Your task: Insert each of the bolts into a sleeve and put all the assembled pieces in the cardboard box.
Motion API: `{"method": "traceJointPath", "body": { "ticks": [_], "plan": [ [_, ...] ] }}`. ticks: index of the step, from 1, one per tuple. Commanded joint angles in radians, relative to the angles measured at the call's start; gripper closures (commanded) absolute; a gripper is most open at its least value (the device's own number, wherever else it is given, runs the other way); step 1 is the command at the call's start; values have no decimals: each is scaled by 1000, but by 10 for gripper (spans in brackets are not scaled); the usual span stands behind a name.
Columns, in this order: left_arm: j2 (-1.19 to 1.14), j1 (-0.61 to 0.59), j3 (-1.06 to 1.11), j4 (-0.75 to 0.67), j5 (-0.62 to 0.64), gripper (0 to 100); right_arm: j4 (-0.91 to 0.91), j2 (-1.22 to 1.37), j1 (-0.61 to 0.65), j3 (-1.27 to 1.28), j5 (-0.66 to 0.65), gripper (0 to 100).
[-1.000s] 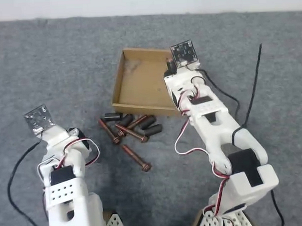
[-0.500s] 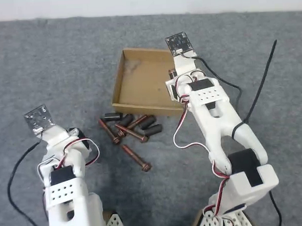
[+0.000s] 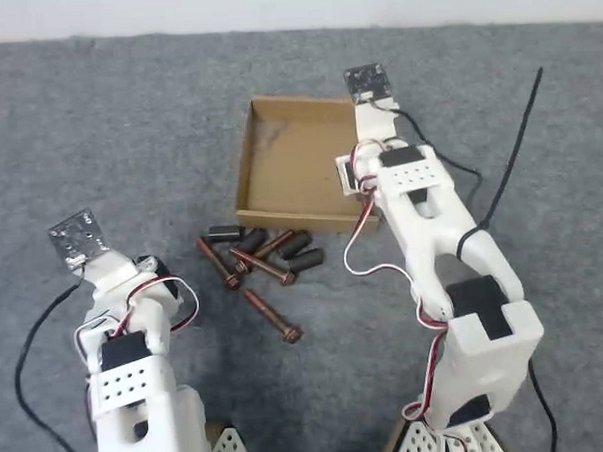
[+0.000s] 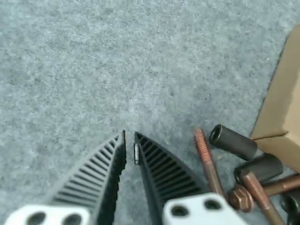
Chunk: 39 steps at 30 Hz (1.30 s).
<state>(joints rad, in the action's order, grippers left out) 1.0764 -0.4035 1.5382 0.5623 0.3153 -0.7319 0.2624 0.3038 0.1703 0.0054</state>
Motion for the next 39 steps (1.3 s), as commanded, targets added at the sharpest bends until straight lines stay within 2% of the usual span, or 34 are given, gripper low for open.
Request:
{"method": "traceJointPath", "body": {
  "ticks": [1, 8, 12, 17, 24, 30, 39],
  "plan": [
    [18, 5, -10, -29, 3, 973, -79, -38, -25, -124, 15, 898],
    [18, 5, -10, -29, 3, 973, -291, -209, -19, -198, 15, 992],
    [18, 5, -10, -29, 3, 973, -418, -332, -10, -196, 6, 986],
    [18, 5, -10, -29, 3, 973, -542, -427, -2, -172, -92, 985],
    [18, 0, -10, -28, 3, 973, -723, -544, 127, -21, -180, 985],
    [18, -2, -10, -26, 3, 973, -733, -670, 194, 163, -324, 985],
    [18, -2, -10, -26, 3, 973, -585, -782, 283, 367, -572, 981]
  ]
}}
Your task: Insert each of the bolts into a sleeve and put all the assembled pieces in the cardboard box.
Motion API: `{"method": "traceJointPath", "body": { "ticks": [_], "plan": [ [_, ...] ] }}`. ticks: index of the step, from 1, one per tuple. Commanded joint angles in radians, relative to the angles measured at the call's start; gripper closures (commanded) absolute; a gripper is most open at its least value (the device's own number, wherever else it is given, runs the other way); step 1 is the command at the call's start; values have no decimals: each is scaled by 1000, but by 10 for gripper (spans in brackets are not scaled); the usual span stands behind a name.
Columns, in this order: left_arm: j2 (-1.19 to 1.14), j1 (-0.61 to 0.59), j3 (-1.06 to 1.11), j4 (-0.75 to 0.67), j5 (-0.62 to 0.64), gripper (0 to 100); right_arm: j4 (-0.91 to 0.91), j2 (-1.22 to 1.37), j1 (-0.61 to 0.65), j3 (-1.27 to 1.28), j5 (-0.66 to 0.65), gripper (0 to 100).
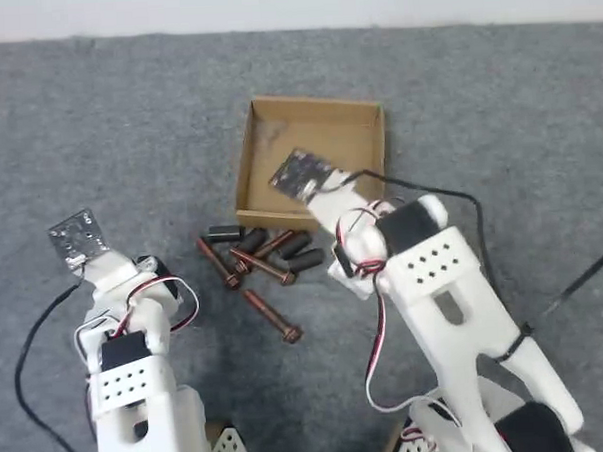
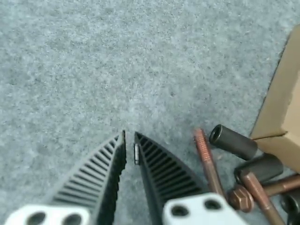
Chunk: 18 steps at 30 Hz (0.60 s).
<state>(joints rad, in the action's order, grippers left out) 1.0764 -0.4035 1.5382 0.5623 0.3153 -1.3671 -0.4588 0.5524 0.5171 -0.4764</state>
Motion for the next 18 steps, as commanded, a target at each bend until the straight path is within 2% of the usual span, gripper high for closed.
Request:
{"method": "traceJointPath", "body": {
  "ticks": [1, 7, 12, 18],
  "plan": [
    [18, -2, -10, -26, 3, 973, 68, -59, 48, 38, -120, 979],
    [18, 2, -10, -26, 3, 973, 226, -22, 140, 167, -212, 875],
    [18, 5, -10, -26, 3, 973, 400, 44, 160, 181, -245, 905],
    [18, 6, -10, -28, 3, 973, 489, 163, 137, 180, -350, 910]
  ]
}}
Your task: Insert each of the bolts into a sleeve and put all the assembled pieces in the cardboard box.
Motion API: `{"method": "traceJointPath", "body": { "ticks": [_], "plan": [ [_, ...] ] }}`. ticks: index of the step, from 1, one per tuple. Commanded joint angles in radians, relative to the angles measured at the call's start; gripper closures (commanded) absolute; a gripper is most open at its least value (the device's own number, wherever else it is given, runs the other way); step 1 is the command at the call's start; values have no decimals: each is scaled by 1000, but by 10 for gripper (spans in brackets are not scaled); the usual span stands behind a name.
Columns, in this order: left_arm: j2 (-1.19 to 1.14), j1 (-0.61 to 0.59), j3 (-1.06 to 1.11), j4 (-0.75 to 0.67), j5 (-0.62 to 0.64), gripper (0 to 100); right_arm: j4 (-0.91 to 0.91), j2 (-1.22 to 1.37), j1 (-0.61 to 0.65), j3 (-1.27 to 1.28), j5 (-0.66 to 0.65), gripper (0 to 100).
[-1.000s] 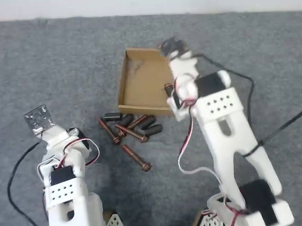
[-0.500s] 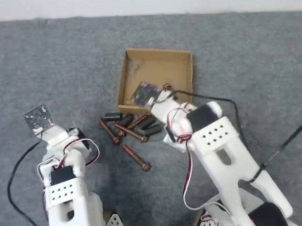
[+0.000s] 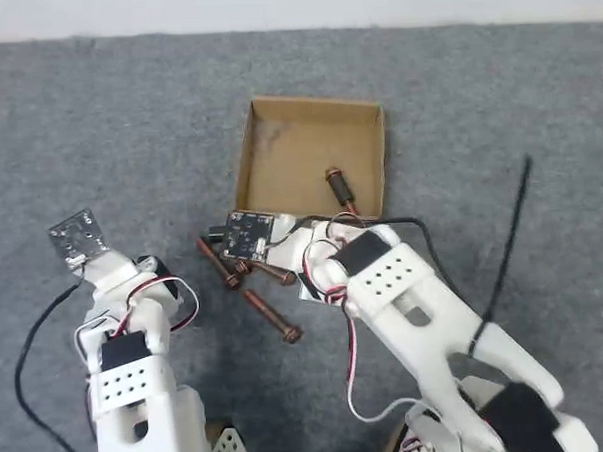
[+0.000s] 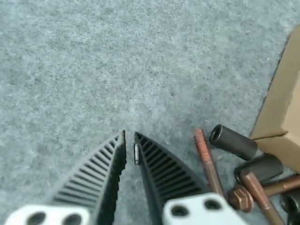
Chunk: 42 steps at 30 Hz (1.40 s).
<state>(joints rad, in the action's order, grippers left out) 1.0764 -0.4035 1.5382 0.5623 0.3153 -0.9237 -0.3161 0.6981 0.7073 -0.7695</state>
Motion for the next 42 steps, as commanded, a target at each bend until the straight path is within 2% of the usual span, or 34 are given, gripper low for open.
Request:
{"method": "traceJointPath", "body": {
  "ticks": [1, 11, 29, 34, 42],
  "plan": [
    [18, 6, -10, -28, 3, 973, 58, 41, -12, -17, -71, 910],
    [18, 26, -10, -29, 3, 973, 73, 222, -54, -132, -201, 910],
    [18, 26, -10, -29, 3, 973, 73, 440, -54, -275, -255, 916],
    [18, 26, -10, -29, 3, 973, 73, 483, -50, -275, -265, 997],
    [18, 26, -10, -29, 3, 973, -16, 484, -48, -275, -259, 971]
  ]
}}
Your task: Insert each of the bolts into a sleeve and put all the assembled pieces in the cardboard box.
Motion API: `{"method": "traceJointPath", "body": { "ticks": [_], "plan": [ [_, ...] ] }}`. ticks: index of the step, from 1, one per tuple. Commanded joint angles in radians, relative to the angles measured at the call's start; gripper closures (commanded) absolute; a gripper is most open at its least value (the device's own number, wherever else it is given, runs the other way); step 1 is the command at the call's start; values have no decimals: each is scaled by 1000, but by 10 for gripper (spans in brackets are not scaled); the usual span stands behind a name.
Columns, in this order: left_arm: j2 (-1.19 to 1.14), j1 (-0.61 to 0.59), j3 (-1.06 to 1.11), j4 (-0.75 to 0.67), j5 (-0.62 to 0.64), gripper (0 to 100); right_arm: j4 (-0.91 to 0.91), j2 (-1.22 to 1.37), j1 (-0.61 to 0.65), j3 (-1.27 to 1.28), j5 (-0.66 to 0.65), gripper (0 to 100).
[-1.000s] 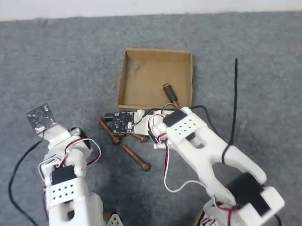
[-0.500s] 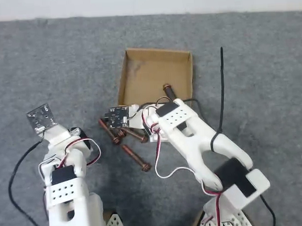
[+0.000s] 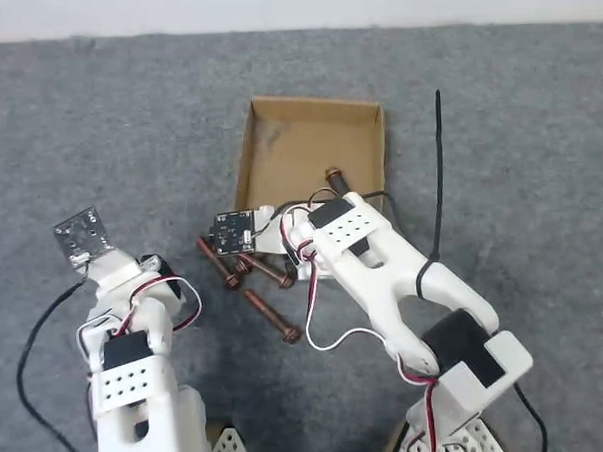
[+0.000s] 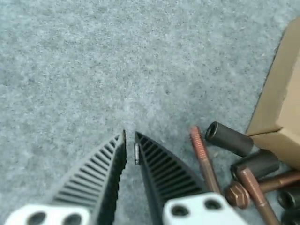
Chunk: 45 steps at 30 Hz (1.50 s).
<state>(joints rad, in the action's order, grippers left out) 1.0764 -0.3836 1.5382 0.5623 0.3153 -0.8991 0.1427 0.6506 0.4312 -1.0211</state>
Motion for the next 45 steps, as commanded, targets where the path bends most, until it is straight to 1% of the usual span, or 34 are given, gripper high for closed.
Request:
{"method": "traceJointPath", "body": {
  "ticks": [1, 5, 9, 11, 15, 19, 21, 23, 28, 30, 35, 41, 45],
  "plan": [
    [18, 6, -10, -29, 3, 973, -50, 24, -1, 2, -8, 971],
    [18, 6, -10, -29, 3, 973, -68, -19, -1, 5, 15, 965],
    [18, 6, -10, -29, 3, 973, -124, -114, 10, 26, 43, 876],
    [18, 6, -10, -29, 3, 973, -94, -157, 16, 72, 43, 850],
    [18, 6, -10, -29, 3, 973, 8, -245, 25, 164, 43, 850],
    [18, 6, -10, -29, 3, 973, 48, -326, 25, 192, 38, 850],
    [18, 6, -10, -29, 3, 973, 51, -341, 25, 195, -6, 849],
    [18, 6, -10, -29, 3, 973, 45, -335, 25, 195, -60, 848],
    [18, 6, -10, -29, 3, 973, 53, -277, 27, 190, -123, 850],
    [18, 6, -10, -29, 3, 973, 54, -248, 47, 189, -149, 850],
    [18, 6, -10, -29, 3, 972, 61, -159, 97, 141, -146, 850],
    [18, 6, -10, -29, 3, 972, 53, -59, 48, 40, -147, 851],
    [18, 6, -10, -29, 3, 972, 53, -12, 42, 21, -160, 851]
  ]
}}
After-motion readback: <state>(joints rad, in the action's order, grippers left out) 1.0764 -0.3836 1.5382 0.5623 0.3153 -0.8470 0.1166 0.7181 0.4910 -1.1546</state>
